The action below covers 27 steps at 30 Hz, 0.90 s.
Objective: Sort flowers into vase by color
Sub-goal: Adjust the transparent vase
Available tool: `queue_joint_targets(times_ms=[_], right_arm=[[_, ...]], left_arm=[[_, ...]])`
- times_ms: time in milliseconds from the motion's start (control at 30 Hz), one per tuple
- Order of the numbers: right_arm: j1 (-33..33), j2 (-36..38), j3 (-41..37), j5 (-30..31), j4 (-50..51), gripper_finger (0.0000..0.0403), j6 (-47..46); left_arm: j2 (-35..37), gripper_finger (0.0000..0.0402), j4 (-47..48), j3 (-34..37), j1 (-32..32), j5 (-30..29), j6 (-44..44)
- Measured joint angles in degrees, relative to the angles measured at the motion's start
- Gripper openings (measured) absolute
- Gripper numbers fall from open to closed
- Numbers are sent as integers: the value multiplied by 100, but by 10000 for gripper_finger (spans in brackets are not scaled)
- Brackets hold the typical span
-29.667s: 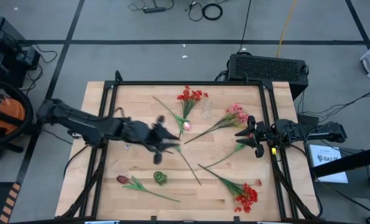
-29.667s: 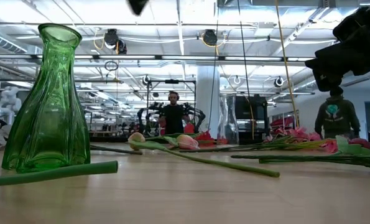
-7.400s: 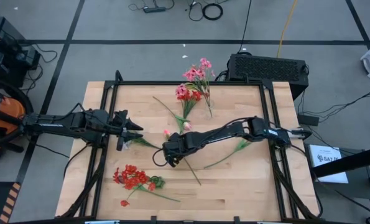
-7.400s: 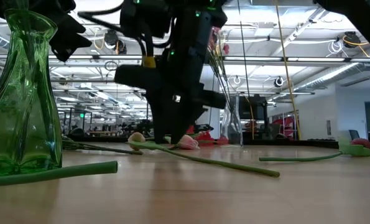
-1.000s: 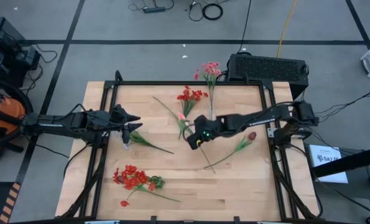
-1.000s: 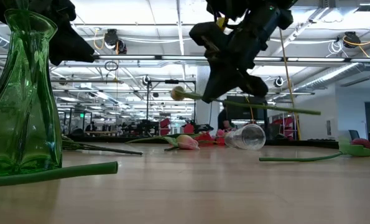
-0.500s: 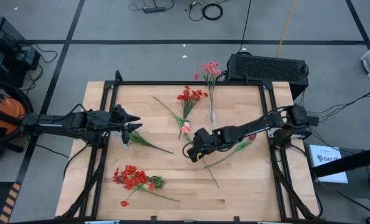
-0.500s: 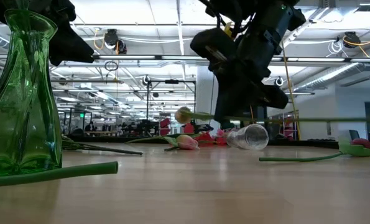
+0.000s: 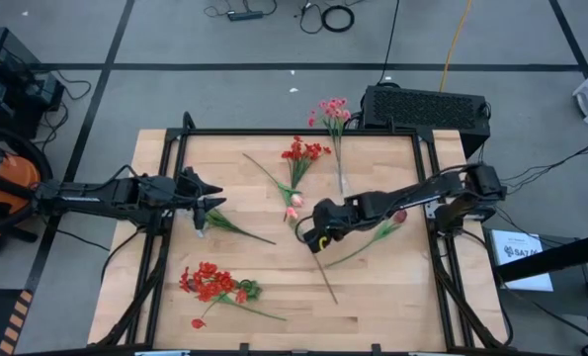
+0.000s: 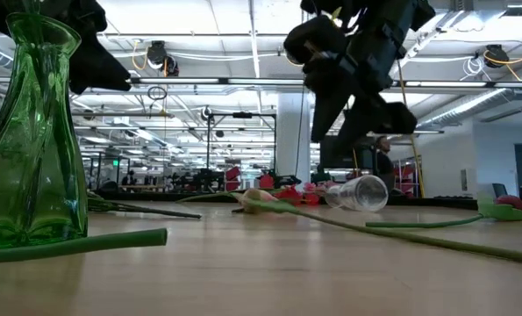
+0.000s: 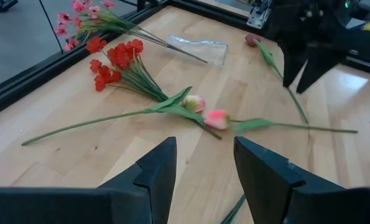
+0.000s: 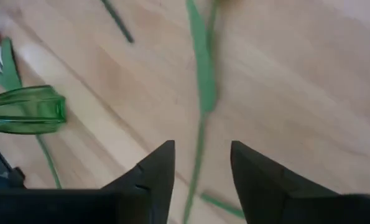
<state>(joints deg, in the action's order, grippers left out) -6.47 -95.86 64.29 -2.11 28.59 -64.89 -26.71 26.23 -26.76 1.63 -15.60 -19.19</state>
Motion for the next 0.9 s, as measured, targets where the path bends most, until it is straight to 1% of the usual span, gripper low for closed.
queue_joint_targets(times_ms=[133, 267, 367, 467, 600, 700, 800, 900], right_arm=[[224, 489, 0, -19, 530, 159, 157], [555, 1073, 0, 463, 1161, 156, 428], [948, 1432, 2, 677, 1510, 150, 573], [1466, 1595, 2, 669, 1670, 142, 788], [2225, 1553, 2, 518, 1749, 137, 1260], [2723, 1406, 2, 422, 1684, 137, 1851], [3133, 1179, 2, 36, 1520, 138, 2298], [3406, 828, 2, -320, 1333, 146, 2604]], left_arm=[[-1, 168, 5, 0, 0, 0, 1], [-1, 168, 5, 0, 0, 1, 1], [1, 168, 5, 0, 0, 1, 3], [-1, 168, 4, 0, 0, -1, 4], [1, 168, 5, 0, 0, -14, 5], [-1, 168, 5, 0, 0, -85, 7], [-1, 168, 5, 0, 0, -108, 7], [0, 168, 5, 0, 0, -122, 12]])
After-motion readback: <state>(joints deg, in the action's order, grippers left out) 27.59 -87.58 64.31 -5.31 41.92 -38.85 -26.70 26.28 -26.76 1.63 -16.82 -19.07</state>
